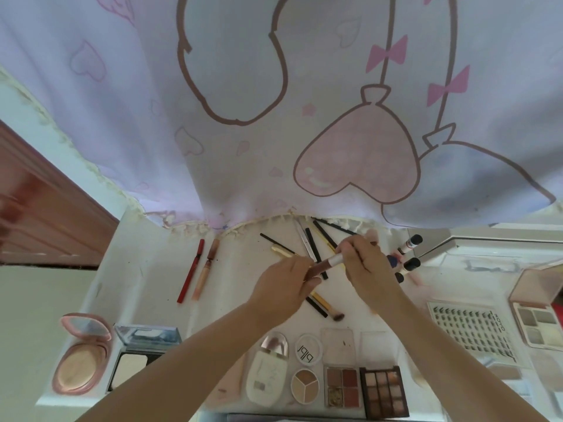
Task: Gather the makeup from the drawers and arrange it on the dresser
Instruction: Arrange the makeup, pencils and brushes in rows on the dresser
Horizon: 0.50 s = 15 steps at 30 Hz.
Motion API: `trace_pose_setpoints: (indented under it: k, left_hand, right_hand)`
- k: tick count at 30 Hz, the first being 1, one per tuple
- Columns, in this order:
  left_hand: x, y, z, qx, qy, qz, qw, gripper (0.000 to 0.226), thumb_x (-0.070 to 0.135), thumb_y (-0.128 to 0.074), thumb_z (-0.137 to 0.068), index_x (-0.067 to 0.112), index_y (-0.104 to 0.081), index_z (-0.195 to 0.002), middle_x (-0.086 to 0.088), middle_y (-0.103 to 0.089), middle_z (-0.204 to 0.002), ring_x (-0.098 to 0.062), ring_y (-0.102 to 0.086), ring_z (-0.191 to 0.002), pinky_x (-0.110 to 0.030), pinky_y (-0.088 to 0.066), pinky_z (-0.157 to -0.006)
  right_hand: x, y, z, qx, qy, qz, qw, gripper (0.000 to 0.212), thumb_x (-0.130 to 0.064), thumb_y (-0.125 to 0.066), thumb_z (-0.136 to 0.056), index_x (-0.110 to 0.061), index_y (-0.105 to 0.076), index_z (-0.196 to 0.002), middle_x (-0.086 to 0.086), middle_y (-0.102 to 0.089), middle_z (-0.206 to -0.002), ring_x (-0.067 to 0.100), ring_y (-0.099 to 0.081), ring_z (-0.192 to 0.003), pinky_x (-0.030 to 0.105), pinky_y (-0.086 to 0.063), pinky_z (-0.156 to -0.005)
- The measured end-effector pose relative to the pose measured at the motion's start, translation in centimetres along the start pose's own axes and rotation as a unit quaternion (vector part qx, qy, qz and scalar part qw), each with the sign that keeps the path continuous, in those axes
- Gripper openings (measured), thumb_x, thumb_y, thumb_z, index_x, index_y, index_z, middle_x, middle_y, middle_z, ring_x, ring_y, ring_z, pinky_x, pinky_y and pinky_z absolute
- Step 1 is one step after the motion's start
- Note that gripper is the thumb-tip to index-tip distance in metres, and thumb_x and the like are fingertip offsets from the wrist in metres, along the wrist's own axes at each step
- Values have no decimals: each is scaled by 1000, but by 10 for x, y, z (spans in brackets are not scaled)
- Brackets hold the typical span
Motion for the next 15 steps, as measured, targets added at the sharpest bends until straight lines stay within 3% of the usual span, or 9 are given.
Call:
trace_pose_setpoints:
  k: [3,6,8,10,12,13,15]
  left_hand:
    - [12,3,7,-10,-13,47,999,27,31,-32,-99,11,-49,-104,-5,-58,-85,-23,-54,-74,-25,-32,-63]
    - [17,10,11,-67,-44,212,974,25,25,-36,-98,25,-38,-73,7,-39,-61,-4,-37,-51,-19,-29,-52]
    - [19,18,14,-137,-30,345,928,30,21,-37,-98,21,-37,-68,14,-37,-53,1,-32,-41,-12,-29,-46]
    - [22,26,17,-212,-21,466,859,32,23,-35,-98,15,-37,-67,15,-36,-43,4,-27,-36,-9,-25,-38]
    - [22,36,18,-253,-22,512,821,30,30,-33,-91,13,-38,-67,16,-34,-41,2,-24,-35,-10,-20,-35]
    - [20,39,16,-249,-17,506,826,31,31,-33,-91,12,-41,-68,16,-34,-41,1,-23,-35,-10,-20,-35]
    - [15,47,10,-199,-7,428,882,29,29,-34,-97,15,-45,-75,14,-35,-40,-1,-25,-35,-11,-23,-38]
  right_hand:
    - [-9,1,3,-2,2,-3,1000,33,-8,-38,-96,-22,-43,-66,-9,-39,-39,6,-38,-36,12,-27,-39]
    - [-22,13,7,-12,47,52,997,23,-28,-36,-91,-32,-41,-68,-6,-38,-45,0,-49,-45,8,-22,-60]
    - [-30,20,12,-33,62,26,997,16,-45,-29,-79,-34,-40,-74,-6,-44,-42,2,-50,-48,12,-19,-67]
    - [-35,24,13,-46,79,1,996,21,-49,-26,-74,-35,-40,-77,-12,-48,-45,7,-46,-43,16,-20,-63]
    - [-43,29,12,-63,98,-13,993,17,-47,-31,-75,-34,-40,-79,-10,-46,-44,7,-40,-38,16,-25,-55]
    - [-48,32,9,-80,100,-18,992,12,-43,-37,-78,-33,-41,-80,-9,-44,-44,6,-38,-37,15,-28,-48]
    - [-52,35,2,-124,81,1,989,9,-28,-47,-88,-28,-45,-79,-9,-41,-45,3,-39,-36,10,-30,-39]
Point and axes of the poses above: each hand's wrist, its own z-axis away from the middle knuckle, its own y-axis out of the back of the hand, x = y × z, the point moved 4 cm from there along -z, towards the middle knuckle
